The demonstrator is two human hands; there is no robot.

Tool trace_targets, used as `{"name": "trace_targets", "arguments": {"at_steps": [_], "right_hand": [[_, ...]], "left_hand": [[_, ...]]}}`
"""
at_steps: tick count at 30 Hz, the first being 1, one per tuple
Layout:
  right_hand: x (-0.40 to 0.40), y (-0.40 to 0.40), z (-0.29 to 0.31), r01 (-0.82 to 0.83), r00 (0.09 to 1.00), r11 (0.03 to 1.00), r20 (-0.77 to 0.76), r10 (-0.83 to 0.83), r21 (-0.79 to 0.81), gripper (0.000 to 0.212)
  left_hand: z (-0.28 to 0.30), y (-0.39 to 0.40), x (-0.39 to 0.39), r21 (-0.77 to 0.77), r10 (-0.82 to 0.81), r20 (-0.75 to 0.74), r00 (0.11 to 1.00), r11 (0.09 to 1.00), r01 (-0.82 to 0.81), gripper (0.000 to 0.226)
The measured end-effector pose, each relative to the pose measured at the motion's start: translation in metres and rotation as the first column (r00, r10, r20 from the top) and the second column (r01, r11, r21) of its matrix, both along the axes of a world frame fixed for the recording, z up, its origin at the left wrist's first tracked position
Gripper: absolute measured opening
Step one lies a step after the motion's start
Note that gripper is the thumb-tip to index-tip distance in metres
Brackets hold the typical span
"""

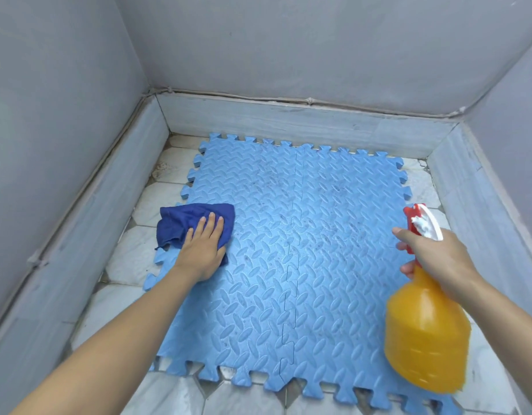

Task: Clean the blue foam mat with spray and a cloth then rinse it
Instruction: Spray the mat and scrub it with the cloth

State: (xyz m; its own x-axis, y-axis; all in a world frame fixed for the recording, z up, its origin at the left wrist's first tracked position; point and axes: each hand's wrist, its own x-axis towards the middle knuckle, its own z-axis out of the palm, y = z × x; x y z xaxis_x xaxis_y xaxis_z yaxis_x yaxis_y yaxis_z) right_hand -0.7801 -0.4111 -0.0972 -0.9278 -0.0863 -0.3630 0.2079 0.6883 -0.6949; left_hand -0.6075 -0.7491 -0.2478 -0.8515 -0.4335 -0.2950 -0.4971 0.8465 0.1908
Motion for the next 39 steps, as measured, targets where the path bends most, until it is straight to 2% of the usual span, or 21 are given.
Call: {"name": "trace_targets", "arguments": {"at_steps": [4, 9, 13, 17, 19, 23, 27, 31, 33, 36, 39], "right_hand": [[0.006, -0.005, -0.001, -0.104, 0.994, 0.994, 0.026, 0.104, 0.019, 0.024], [0.024, -0.005, -0.008, -0.146, 0.985, 0.989, 0.100, 0.142, 0.036, 0.027], [0.044, -0.013, -0.007, -0.350, 0.931, 0.932, 0.141, 0.336, 0.092, 0.031], [0.077, -0.016, -0.022, -0.451, 0.885, 0.879, 0.207, 0.417, 0.154, 0.040], [0.093, -0.016, -0.025, -0.513, 0.844, 0.850, 0.246, 0.476, 0.117, 0.037], [0.118, -0.016, -0.022, -0.690, 0.701, 0.723, 0.277, 0.658, 0.027, 0.025], [0.138, -0.012, -0.028, -0.764, 0.620, 0.645, 0.303, 0.723, 0.023, 0.029], [0.142, -0.002, -0.029, -0.781, 0.577, 0.623, 0.347, 0.739, -0.029, 0.033], [0.140, 0.007, -0.027, -0.769, 0.581, 0.637, 0.351, 0.734, -0.059, 0.034], [0.141, 0.029, -0.027, -0.758, 0.616, 0.652, 0.338, 0.712, 0.010, 0.031], [0.141, 0.068, -0.029, -0.645, 0.735, 0.760, 0.340, 0.586, 0.084, 0.030]], "left_hand": [[0.005, -0.020, 0.007, 0.084, -0.047, -0.062, 0.997, 0.995, 0.052, 0.060], [-0.001, -0.025, 0.008, 0.077, -0.054, -0.075, 0.996, 0.995, 0.060, 0.061], [-0.007, -0.027, 0.008, 0.092, -0.035, -0.076, 0.996, 0.995, 0.042, 0.060], [-0.001, -0.031, 0.003, 0.238, 0.049, -0.096, 0.994, 0.971, -0.024, 0.052], [0.003, -0.030, 0.002, 0.285, 0.075, -0.107, 0.991, 0.958, -0.041, 0.051], [0.007, -0.029, 0.002, 0.289, 0.081, -0.094, 0.992, 0.956, -0.051, 0.051], [0.008, -0.026, 0.001, 0.272, 0.069, -0.075, 0.995, 0.961, -0.046, 0.053], [0.006, -0.027, 0.000, 0.247, 0.051, -0.062, 0.997, 0.969, -0.034, 0.053], [0.004, -0.024, -0.002, 0.219, 0.060, -0.067, 0.996, 0.975, -0.044, 0.053], [0.003, -0.011, -0.007, 0.169, 0.117, -0.097, 0.988, 0.981, -0.099, 0.051], [0.002, 0.011, -0.019, 0.154, 0.187, -0.133, 0.973, 0.974, -0.166, 0.052]]}}
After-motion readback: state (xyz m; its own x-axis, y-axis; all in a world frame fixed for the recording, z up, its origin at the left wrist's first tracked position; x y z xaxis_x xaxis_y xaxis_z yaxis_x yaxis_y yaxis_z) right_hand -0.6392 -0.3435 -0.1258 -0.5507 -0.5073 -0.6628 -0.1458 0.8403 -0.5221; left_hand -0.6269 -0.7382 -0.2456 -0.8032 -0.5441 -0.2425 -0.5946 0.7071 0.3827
